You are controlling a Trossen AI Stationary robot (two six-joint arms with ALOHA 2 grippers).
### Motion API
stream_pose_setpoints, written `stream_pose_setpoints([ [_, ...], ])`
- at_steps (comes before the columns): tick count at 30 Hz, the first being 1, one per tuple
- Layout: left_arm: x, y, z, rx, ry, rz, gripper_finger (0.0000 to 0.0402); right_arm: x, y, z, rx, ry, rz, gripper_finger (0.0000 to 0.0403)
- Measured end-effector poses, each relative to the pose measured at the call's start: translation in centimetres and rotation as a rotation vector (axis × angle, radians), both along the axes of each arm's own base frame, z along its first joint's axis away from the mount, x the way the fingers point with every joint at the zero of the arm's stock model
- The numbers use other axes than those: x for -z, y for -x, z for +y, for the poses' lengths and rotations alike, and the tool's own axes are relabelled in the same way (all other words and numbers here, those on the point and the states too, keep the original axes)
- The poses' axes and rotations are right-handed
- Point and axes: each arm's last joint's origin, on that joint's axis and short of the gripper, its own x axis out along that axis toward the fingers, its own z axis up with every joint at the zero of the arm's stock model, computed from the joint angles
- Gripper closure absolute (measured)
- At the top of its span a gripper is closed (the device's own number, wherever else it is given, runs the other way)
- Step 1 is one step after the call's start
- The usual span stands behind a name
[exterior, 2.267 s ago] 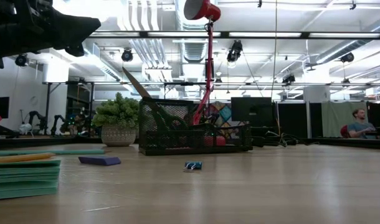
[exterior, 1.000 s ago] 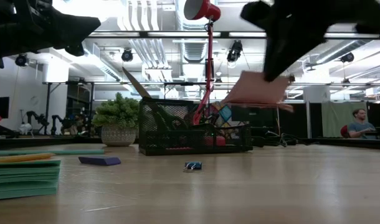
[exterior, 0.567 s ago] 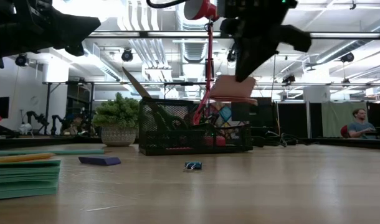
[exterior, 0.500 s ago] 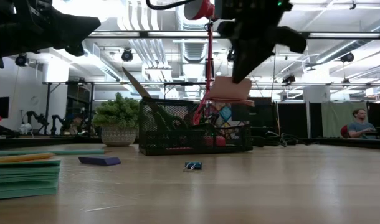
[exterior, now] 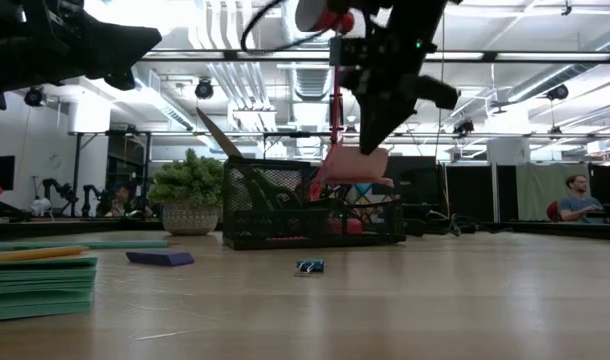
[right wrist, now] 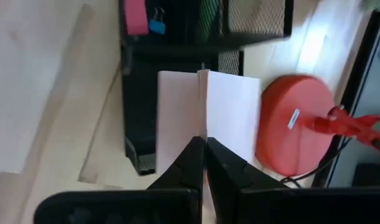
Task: Pick and place office supplies into organizer
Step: Put the pink sticky notes into the black desk organizer
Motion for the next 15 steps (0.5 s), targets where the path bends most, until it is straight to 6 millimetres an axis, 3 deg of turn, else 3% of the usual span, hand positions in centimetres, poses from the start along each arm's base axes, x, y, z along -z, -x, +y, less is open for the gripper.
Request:
stream_pose_setpoints([
  [6, 0.0, 0.0, 0.0, 0.0, 0.0, 0.0, 0.0379, 0.7, 0.0, -1.0, 0.004, 0.007, 0.014, 0.0394],
  [15, 0.0, 0.0, 0.0, 0.0, 0.0, 0.0, 0.0379, 2.2, 0.1, -1.1, -0.016, -0.039, -0.004, 0.0394],
])
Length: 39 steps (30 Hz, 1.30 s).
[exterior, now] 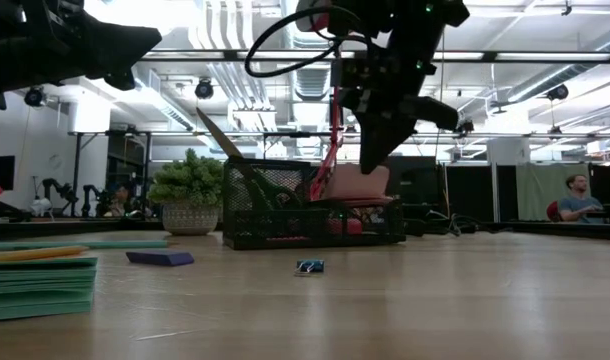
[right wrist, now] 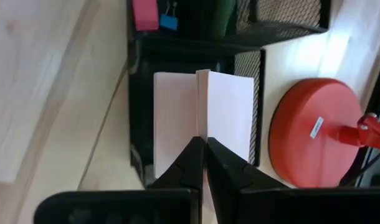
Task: Pick and place office supplies into organizer
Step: Put the pink sticky notes into the black desk organizer, then put the light blue pencil into the black desk organizer
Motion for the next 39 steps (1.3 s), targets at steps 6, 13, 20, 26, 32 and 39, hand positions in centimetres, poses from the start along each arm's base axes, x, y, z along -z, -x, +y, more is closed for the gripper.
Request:
stream_pose_setpoints([
  [6, 0.0, 0.0, 0.0, 0.0, 0.0, 0.0, 0.0379, 0.7, -0.1, 0.0, -0.026, -0.012, -0.022, 0.0394],
  [13, 0.0, 0.0, 0.0, 0.0, 0.0, 0.0, 0.0379, 1.4, 0.3, -0.2, -0.03, -0.018, 0.002, 0.0394],
  [20, 0.0, 0.0, 0.0, -0.001, -0.001, 0.0, 0.0379, 1.4, 0.2, -0.1, -0.036, -0.018, -0.011, 0.0394],
  [26, 0.0, 0.0, 0.0, 0.0, -0.002, 0.0, 0.0379, 1.3, 0.0, -0.1, -0.039, -0.028, -0.027, 0.0394],
  [32, 0.0, 0.0, 0.0, 0.0, -0.001, 0.0, 0.0379, 1.3, -0.1, -0.1, -0.034, -0.032, -0.04, 0.0389],
  [39, 0.0, 0.0, 0.0, 0.0, -0.001, 0.001, 0.0379, 1.3, -0.1, -0.1, -0.04, -0.034, -0.041, 0.035],
])
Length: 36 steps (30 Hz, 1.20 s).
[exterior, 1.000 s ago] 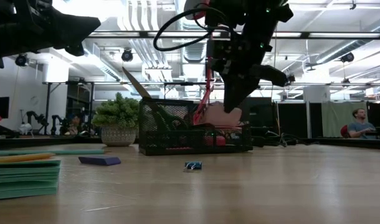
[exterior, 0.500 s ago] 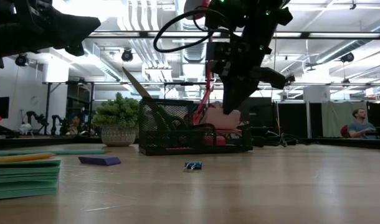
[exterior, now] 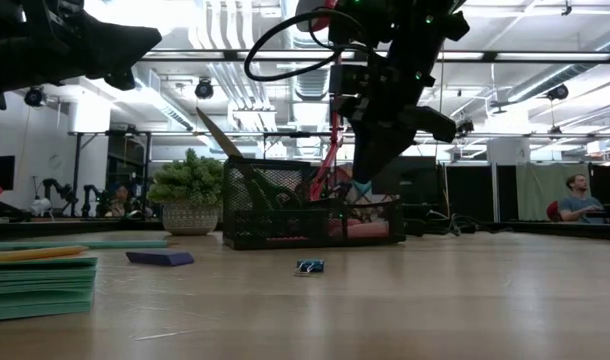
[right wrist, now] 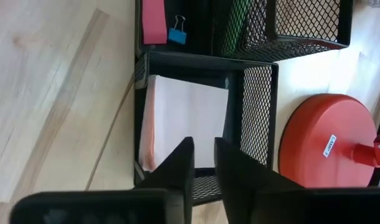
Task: Pick and place office supplies into organizer
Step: Put the light blue pencil into the black desk organizer
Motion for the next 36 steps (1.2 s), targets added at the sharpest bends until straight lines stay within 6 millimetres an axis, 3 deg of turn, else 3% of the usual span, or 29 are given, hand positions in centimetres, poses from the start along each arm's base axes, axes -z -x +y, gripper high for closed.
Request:
stream_pose_setpoints([
  [3, 0.0, 0.0, 0.0, 0.0, 0.0, 0.0, 0.0379, 0.0, 0.0, 0.0, 0.025, -0.001, -0.006, 0.0333],
  [6, 0.0, 0.0, 0.0, 0.0, 0.0, -0.001, 0.0379, -0.3, 0.1, -0.2, 0.177, 0.002, -0.039, 0.0325],
  [9, 0.0, 0.0, 0.0, 0.0, 0.0, 0.0, 0.0379, -1.8, 0.6, -0.2, 0.348, -0.047, -0.061, 0.0325],
  [12, 0.0, 0.0, 0.0, 0.0, 0.0, 0.0, 0.0379, -3.4, 1.5, 0.3, 0.369, -0.146, -0.092, 0.033],
  [18, 0.0, 0.0, 0.0, 0.0, 0.0, 0.001, 0.0379, -7.1, 3.4, 3.4, 0.297, -0.347, -0.245, 0.0339],
  [24, 0.0, 0.0, 0.0, 0.001, 0.002, 0.003, 0.0379, -8.8, 7.0, 7.2, 0.208, -0.372, -0.449, 0.0339],
  [27, 0.1, 0.0, 0.0, 0.001, 0.003, 0.007, 0.0379, -8.0, 9.7, 8.4, 0.194, -0.383, -0.559, 0.0341],
  [30, 0.1, 0.0, 0.0, 0.002, 0.003, 0.008, 0.0379, -5.8, 12.3, 8.7, 0.208, -0.414, -0.649, 0.0344],
  [36, 0.0, 0.0, 0.0, 0.001, 0.003, 0.004, 0.0379, -1.6, 16.0, 6.9, 0.246, -0.466, -0.788, 0.0345],
])
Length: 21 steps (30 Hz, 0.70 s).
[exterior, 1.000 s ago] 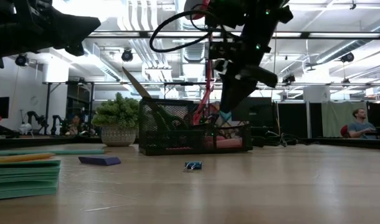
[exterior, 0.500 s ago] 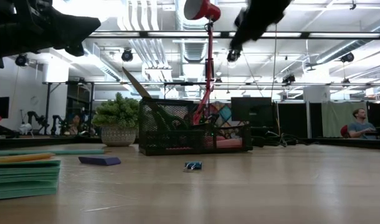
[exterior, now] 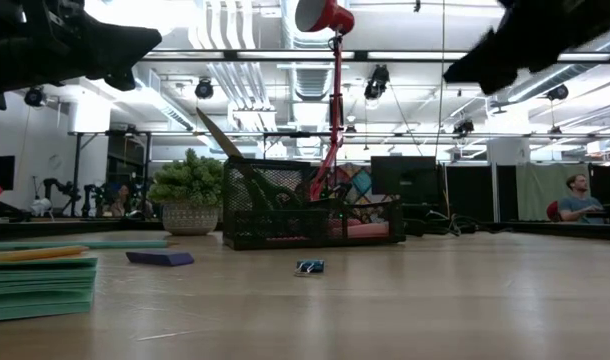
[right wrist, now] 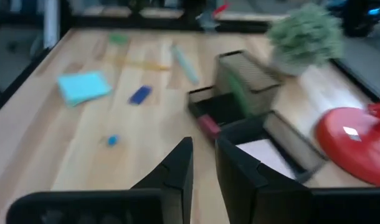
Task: Pick and place office supplies into organizer
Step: Put the light blue pencil into the black desk organizer
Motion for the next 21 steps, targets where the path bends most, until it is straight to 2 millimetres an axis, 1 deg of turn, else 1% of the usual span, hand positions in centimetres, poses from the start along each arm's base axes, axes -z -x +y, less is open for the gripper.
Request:
stream_pose_setpoints([
  [4, -0.1, 0.0, 0.0, 0.0, -0.001, -0.005, 0.0379, 0.9, 1.3, -2.5, 0.039, -0.004, -0.094, 0.0344],
  [6, -0.1, 0.0, 0.0, -0.001, -0.002, -0.005, 0.0379, 0.9, 1.9, -3.5, 0.06, 0.037, -0.137, 0.0344],
  [9, -0.1, 0.0, 0.0, -0.001, -0.002, -0.005, 0.0379, 0.2, 3.2, -4.7, 0.098, 0.089, -0.212, 0.0341],
  [13, -0.1, 0.0, 0.0, -0.002, -0.003, -0.005, 0.0379, -0.2, 4.8, -5.1, 0.091, 0.137, -0.361, 0.034],
  [17, -0.1, 0.0, 0.0, -0.002, -0.003, -0.005, 0.0379, 0.5, 6.0, -5.1, 0.03, 0.172, -0.513, 0.0344],
  [19, -0.1, 0.0, 0.0, -0.002, -0.003, -0.005, 0.0379, 1.0, 6.2, -5.1, 0.03, 0.181, -0.539, 0.0346],
  [21, -0.1, 0.0, 0.0, -0.003, -0.003, -0.005, 0.0379, 1.5, 6.3, -5.2, 0.049, 0.193, -0.525, 0.0347],
])
